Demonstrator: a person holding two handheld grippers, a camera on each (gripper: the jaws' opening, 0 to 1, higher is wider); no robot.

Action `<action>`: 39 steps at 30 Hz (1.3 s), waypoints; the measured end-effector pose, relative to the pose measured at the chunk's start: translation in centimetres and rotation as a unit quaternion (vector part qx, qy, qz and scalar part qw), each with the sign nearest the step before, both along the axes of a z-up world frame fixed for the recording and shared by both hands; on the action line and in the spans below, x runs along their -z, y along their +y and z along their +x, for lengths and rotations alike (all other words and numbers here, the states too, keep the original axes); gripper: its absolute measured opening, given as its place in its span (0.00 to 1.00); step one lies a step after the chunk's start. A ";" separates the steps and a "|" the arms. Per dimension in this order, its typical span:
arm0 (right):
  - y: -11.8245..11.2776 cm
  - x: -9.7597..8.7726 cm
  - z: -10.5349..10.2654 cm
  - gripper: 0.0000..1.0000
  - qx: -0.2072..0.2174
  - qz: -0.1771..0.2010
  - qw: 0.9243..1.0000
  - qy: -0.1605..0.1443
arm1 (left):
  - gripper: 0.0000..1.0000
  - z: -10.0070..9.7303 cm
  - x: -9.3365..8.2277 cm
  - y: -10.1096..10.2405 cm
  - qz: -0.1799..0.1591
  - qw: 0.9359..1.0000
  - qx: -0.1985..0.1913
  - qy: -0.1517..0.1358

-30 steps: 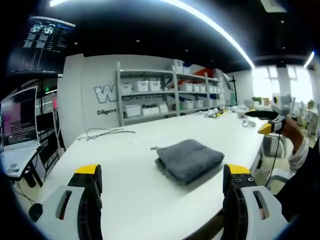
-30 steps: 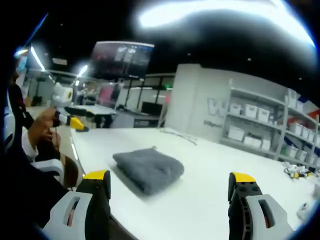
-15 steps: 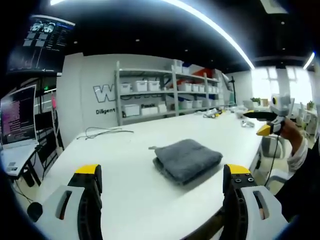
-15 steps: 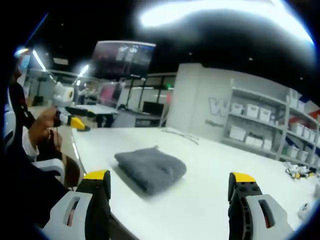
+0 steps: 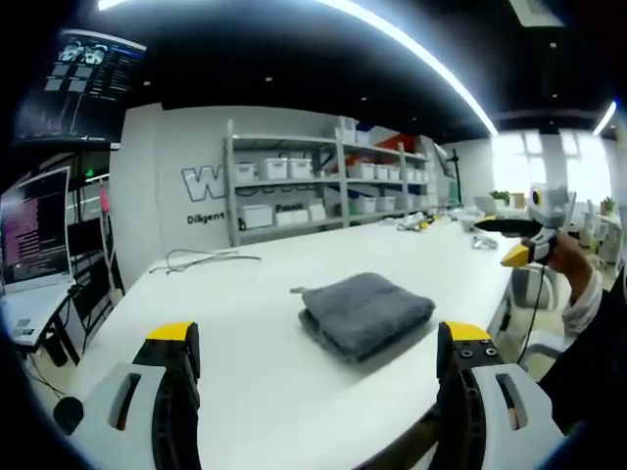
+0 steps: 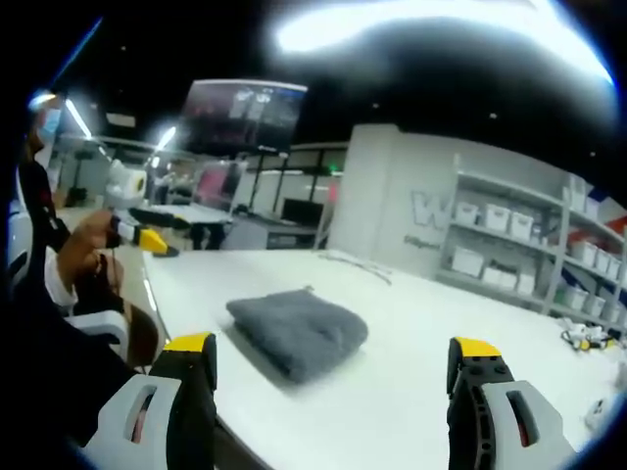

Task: Open the folded towel by lifting each exposed corner and separating the folded layers until the towel lies flat within the target outline without major curled edges

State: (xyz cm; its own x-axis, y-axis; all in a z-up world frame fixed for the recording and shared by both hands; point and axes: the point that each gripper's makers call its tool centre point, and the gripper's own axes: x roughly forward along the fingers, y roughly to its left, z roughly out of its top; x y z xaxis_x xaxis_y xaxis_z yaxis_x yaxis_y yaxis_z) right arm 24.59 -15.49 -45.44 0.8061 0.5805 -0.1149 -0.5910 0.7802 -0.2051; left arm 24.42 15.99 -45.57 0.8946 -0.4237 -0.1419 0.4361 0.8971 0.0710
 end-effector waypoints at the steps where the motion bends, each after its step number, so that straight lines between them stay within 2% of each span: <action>1: 0.0 0.0 0.0 0.99 0.000 0.000 1.000 0.000 | 0.99 0.0 0.0 0.0 0.001 1.000 0.000 0.001; 39: 1.3 0.4 0.1 0.97 -0.017 -0.014 1.000 0.003 | 0.99 -0.4 0.6 -0.5 0.010 1.000 0.008 0.012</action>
State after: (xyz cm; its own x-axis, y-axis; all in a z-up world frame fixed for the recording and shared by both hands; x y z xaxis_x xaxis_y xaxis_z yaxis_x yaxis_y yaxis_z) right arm 24.66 -14.16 -45.85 0.7851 0.6043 -0.1357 -0.6185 0.7533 -0.2237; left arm 24.03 15.47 -46.12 0.8840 -0.4348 -0.1718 0.4523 0.8883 0.0792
